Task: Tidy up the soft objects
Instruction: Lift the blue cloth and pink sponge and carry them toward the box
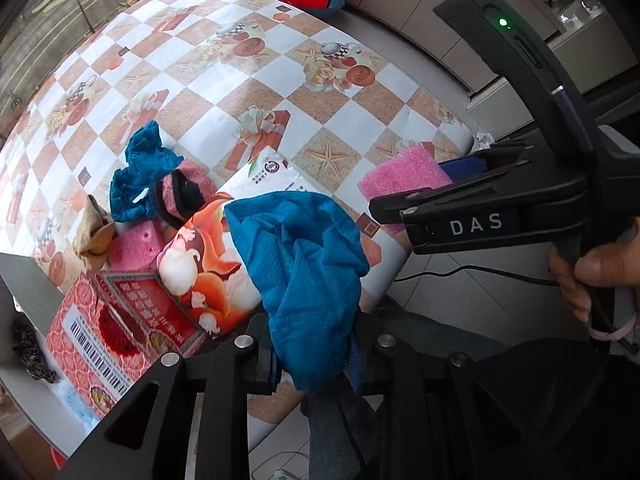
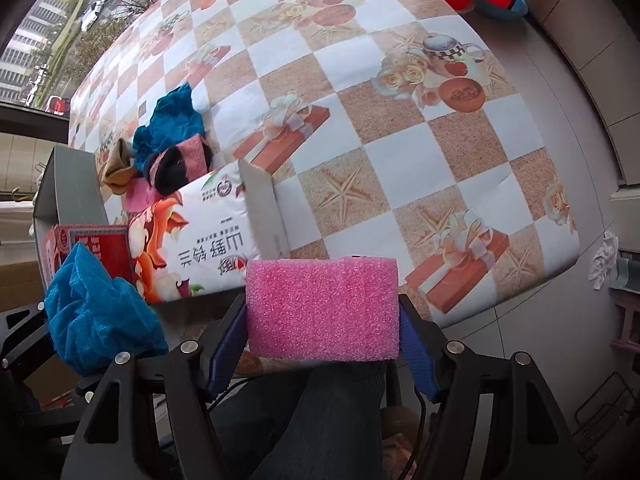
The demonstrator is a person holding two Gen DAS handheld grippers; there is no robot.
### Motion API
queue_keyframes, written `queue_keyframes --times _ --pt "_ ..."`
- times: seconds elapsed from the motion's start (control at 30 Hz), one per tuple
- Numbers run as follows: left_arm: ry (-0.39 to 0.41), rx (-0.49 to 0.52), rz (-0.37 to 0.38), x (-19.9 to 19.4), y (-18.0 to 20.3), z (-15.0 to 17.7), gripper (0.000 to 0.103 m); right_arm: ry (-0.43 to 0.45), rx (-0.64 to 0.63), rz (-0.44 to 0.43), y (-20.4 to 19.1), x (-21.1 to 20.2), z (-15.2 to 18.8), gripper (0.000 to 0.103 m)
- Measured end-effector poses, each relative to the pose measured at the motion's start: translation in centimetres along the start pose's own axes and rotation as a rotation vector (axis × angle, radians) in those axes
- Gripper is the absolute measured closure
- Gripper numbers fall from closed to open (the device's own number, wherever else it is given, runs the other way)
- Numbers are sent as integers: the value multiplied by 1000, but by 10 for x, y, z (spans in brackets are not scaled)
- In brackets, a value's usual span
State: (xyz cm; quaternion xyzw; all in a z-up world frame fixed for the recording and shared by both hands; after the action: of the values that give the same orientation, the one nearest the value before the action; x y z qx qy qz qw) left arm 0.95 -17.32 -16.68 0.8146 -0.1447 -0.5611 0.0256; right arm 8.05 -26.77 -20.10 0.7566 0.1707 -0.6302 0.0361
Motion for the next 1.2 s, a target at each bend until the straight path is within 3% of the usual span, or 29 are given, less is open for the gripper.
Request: queue_keyframes --times 0.3,0.5,0.93,1.2 --pt "21 -28 -41 -28 -25 54 76 -40 -135 -56 -58 -2 32 32" --pt "55 -101 -90 -49 -49 87 76 -43 -269 -109 -104 -6 42 32" --pt "165 -376 -232 -109 -122 144 76 -90 -563 -269 -213 -23 68 32" --pt "241 -621 -405 -150 -187 176 76 -87 -739 -377 -287 -41 77 32"
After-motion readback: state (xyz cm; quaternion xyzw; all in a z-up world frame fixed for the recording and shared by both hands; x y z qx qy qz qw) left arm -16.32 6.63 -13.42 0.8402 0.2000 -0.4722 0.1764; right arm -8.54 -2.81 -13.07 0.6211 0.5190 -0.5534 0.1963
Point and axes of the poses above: each gripper's, at about its wrist camera, not at the fingertips, and x roughly the way its jaws point, y to its right, z to its underside, the point moved 10 cm from there along x, roughly the way its jaws point, and after that the axes turned 14 degrees about y, right-handed, at the moved point
